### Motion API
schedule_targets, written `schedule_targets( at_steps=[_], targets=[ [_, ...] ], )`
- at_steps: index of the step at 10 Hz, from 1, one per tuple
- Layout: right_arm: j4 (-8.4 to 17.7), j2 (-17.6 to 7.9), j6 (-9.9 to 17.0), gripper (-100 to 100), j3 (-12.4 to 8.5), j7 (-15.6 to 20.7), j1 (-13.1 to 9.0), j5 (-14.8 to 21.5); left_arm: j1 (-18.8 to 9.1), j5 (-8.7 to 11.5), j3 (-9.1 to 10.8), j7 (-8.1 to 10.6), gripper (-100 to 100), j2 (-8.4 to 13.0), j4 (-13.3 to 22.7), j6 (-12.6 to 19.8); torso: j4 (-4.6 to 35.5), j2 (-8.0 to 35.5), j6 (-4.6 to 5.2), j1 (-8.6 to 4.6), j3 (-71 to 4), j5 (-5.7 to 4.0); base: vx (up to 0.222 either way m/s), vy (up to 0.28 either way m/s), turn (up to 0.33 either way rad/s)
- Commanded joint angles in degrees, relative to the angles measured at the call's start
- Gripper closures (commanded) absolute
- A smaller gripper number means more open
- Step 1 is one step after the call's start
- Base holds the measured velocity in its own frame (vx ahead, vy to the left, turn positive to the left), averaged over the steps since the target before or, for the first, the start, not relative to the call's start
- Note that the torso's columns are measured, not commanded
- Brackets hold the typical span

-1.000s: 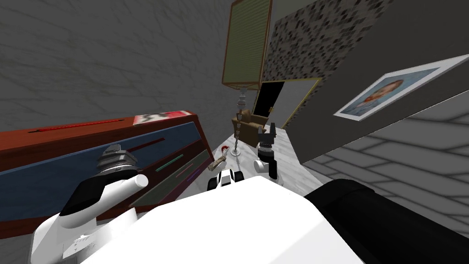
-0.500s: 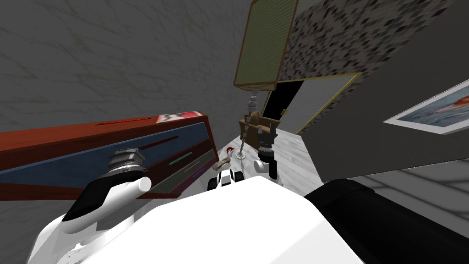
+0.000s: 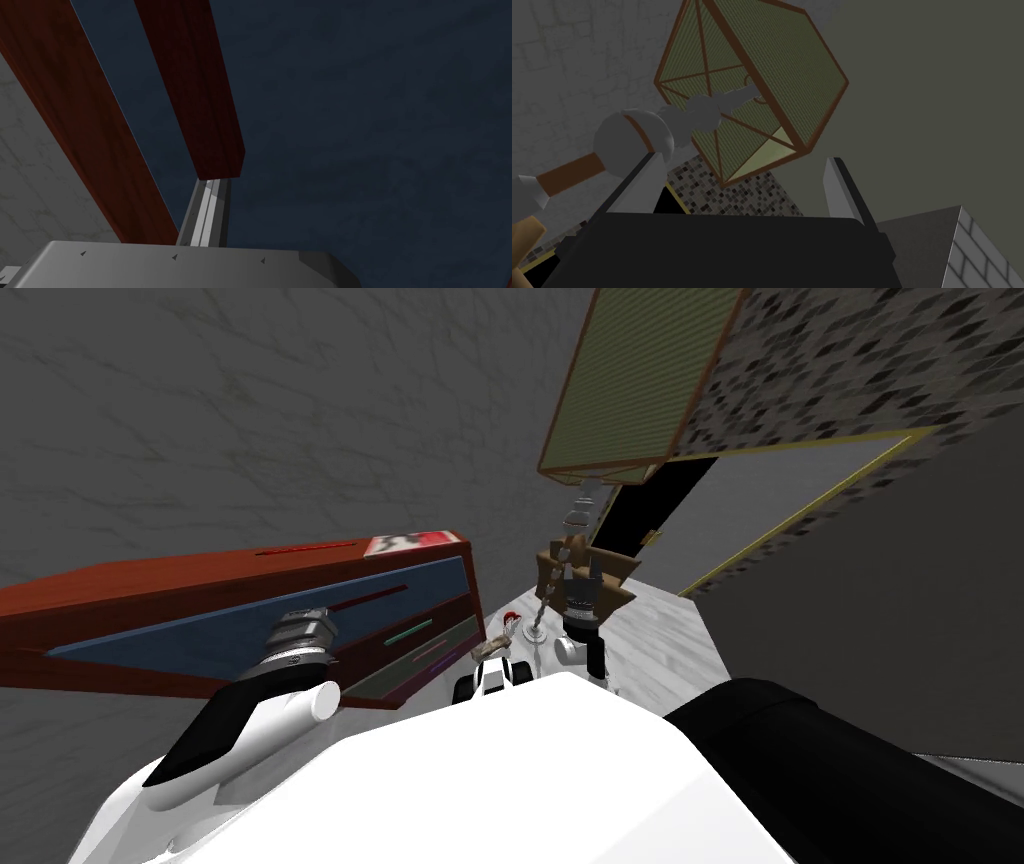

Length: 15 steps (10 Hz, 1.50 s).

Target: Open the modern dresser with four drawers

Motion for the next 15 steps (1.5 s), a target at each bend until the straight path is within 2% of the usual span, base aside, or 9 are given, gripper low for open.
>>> schedule_targets(
  at_steps=[1,4,9,10,11,12,13,14,15],
  targets=[
    [0.0,0.0,0.0,0,0.0,0.0,0.01,0.0,3.38,0.83,-4.34,-0.08,100,0.37,-2.07,-1.29,-0.01,-0.08,-0.05,-0.02,-0.05,-0.02,0.098,0.004,0.174],
    [0.0,0.0,0.0,0,0.01,0.0,0.0,0.0,8.94,2.29,-9.21,-0.14,100,1.15,-6.14,-3.05,0.0,-0.08,-0.05,-0.01,-0.07,-0.05,0.118,-0.011,0.265],
    [0.0,0.0,0.0,0,0.0,0.0,0.0,0.0,14.74,3.74,-17.1,-0.2,100,1.92,-10.22,-4.8,0.06,0.05,-0.17,0.12,0.02,-0.02,0.097,-0.013,0.252],
    [0.0,0.0,0.0,0,0.01,0.0,-0.01,0.0,13.96,3.75,-15.88,-0.1,100,2.05,-9.99,-4.38,0.04,0.02,-0.09,0.07,0.0,-0.02,0.034,-0.014,0.001],
    [0.0,0.0,0.0,0,0.01,0.0,-0.02,0.0,14.01,3.77,-16.05,-0.09,-100,2.06,-10.04,-4.38,0.07,0.12,-0.11,0.11,0.06,-0.02,0.008,-0.003,0.0],
    [0.0,0.0,0.0,0,0.01,0.0,-0.02,0.0,11.25,3.0,-13.16,-0.08,-100,1.66,-8.08,-3.52,0.08,0.14,-0.13,0.15,0.08,0.0,-0.068,0.013,-0.327],
    [0.01,0.0,0.01,0,0.01,0.0,-0.05,0.0,11.25,3.0,-12.81,-0.08,-100,1.66,-8.08,-3.52,0.11,0.27,-0.07,0.17,0.15,0.0,-0.094,0.024,-0.228],
    [0.01,0.0,0.01,0,0.01,0.0,-0.04,0.0,8.51,2.23,-10.82,-0.08,-100,1.25,-6.13,-2.65,0.11,0.23,-0.17,0.18,0.14,0.0,-0.142,0.025,-0.415],
    [0.01,0.0,0.01,0,0.02,0.0,-0.06,0.0,8.51,2.23,-9.6,-0.08,-100,1.25,-6.13,-2.65,0.1,0.24,-0.1,0.14,0.13,0.0,-0.119,0.007,-0.171]
  ],
)
